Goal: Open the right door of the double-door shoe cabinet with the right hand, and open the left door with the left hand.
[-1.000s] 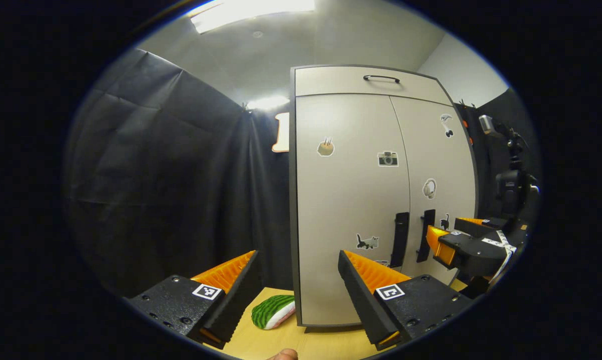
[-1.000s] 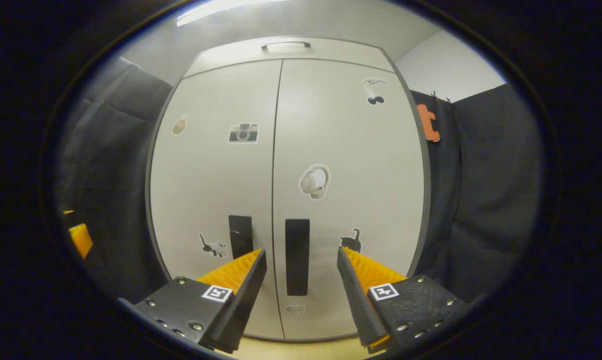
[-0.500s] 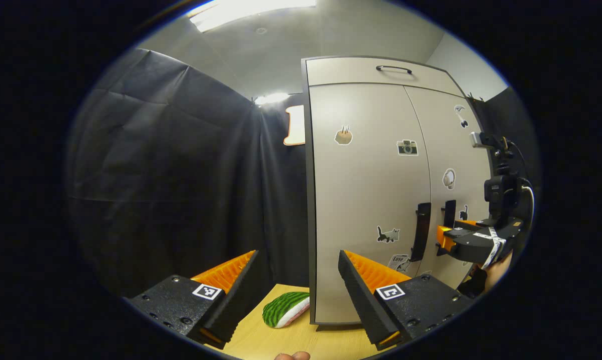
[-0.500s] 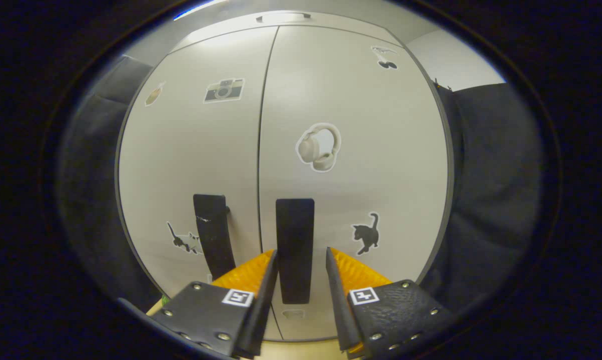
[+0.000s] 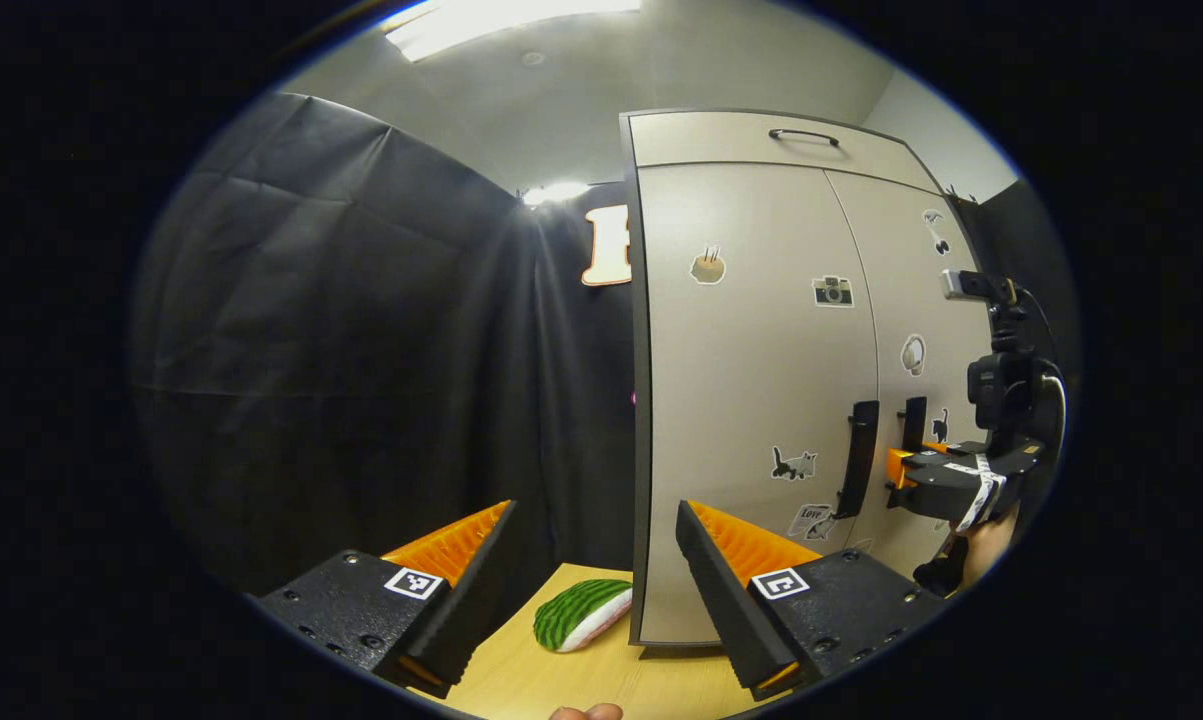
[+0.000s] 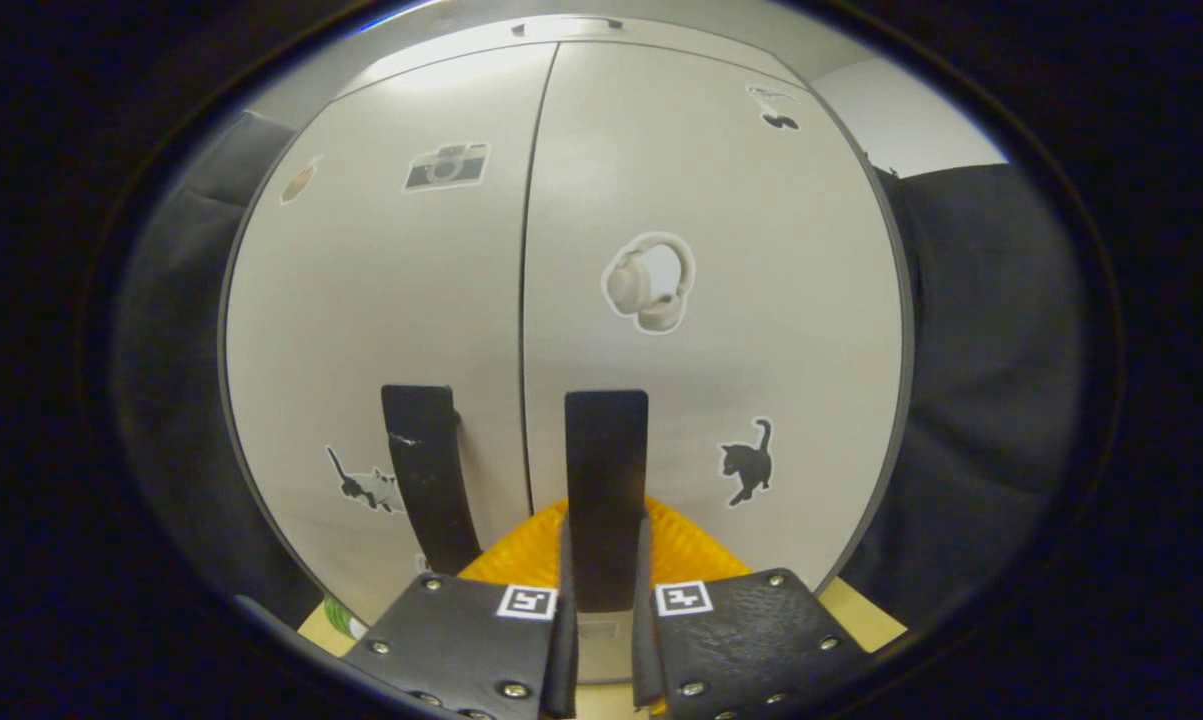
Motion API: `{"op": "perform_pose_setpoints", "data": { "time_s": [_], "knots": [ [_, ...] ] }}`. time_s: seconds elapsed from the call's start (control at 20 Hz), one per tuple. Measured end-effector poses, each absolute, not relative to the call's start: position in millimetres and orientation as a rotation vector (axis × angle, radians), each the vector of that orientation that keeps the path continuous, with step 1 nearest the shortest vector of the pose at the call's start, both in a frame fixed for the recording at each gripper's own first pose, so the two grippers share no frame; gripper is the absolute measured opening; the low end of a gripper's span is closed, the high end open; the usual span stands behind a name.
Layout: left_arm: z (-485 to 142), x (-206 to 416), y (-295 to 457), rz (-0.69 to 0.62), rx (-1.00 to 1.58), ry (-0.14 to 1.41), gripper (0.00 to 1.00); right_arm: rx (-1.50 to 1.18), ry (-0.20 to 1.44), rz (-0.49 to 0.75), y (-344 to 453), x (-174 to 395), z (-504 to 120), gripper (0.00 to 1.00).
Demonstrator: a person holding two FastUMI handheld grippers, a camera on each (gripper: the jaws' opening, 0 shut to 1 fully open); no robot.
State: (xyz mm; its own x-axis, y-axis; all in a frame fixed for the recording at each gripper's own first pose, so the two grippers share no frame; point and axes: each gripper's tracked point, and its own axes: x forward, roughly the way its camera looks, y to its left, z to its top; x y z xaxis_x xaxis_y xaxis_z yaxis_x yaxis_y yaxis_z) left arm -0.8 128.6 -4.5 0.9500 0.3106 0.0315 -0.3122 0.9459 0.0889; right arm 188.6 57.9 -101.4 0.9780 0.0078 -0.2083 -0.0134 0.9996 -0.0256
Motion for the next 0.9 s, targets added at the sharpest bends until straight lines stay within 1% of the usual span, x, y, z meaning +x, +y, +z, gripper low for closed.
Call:
{"op": "perform_pose_setpoints", "data": {
  "time_s": [0.1,0.15,0.2,0.4,0.6,0.9],
  "knots": [
    [-4.2,-4.6,128.6,0.318,0.094,-0.017,0.96,-0.04,0.207,0.027,57.9,186.0,-100.9,0.22],
    [-3.7,-6.2,128.5,0.318,0.095,-0.017,0.96,-0.037,0.206,0.035,56.4,184.2,-102.0,0.25],
    [-3.8,-7.9,127.7,0.318,0.095,-0.018,0.96,-0.015,0.191,0.048,57.9,181.2,-100.5,0.12],
    [-1.9,-17.7,124.9,0.315,0.083,-0.025,0.96,-0.012,0.202,0.085,54.5,175.0,-99.2,0.11],
    [-0.6,-28.3,120.0,0.309,0.075,-0.03,0.96,0.006,0.212,0.113,47.1,157.2,-96.2,0.12],
    [-0.3,-38.5,111.3,0.289,0.073,-0.028,0.96,0.006,0.216,0.128,39.8,143.9,-92.7,0.11]
  ]
}}
